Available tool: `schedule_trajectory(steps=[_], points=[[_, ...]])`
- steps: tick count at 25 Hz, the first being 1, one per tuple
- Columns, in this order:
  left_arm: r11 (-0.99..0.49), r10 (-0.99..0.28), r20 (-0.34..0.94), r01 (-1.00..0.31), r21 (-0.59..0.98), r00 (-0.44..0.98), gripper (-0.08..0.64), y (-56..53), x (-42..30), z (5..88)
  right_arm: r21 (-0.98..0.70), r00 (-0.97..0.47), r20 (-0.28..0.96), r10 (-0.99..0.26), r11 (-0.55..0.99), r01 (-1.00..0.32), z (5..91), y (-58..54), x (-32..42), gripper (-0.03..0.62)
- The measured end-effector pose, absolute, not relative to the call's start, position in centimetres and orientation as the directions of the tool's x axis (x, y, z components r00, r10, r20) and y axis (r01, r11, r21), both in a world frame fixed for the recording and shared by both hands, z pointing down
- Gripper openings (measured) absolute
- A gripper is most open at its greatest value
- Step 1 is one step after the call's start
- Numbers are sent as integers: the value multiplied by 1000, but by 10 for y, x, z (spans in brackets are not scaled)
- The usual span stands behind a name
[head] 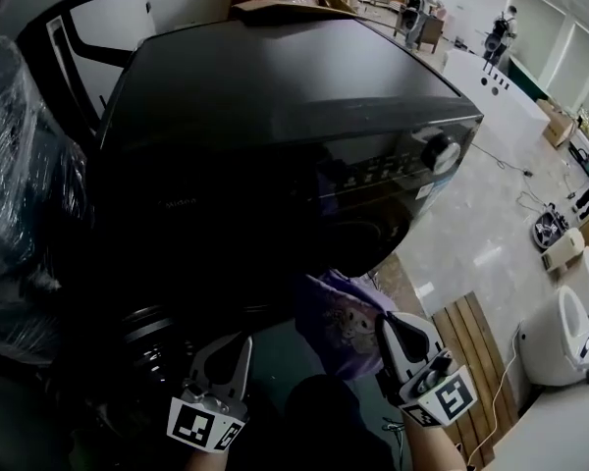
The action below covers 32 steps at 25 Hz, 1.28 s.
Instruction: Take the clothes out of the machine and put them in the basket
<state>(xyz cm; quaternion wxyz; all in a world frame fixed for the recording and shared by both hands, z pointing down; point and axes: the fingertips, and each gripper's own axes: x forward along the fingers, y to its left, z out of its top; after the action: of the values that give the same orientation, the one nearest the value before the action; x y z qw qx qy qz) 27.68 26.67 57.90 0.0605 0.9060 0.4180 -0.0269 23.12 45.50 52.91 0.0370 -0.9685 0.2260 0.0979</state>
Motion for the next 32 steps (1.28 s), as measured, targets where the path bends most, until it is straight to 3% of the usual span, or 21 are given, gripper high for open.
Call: schedule_trajectory(steps=[8,12,32], points=[[-609,785,-94,791,57,612,21,280,276,500,-88,876,-156,-456,-877,-472,471,453,218,11],[-581,813,-27,814,22,581,21,278,271,460,-107,876,-112,-470,-870,-480,431,449,221,11],[-698,716,50,713,69,696,21,234,281,175,-158,839,-61,-541,-825,-543,151,422,237,11]])
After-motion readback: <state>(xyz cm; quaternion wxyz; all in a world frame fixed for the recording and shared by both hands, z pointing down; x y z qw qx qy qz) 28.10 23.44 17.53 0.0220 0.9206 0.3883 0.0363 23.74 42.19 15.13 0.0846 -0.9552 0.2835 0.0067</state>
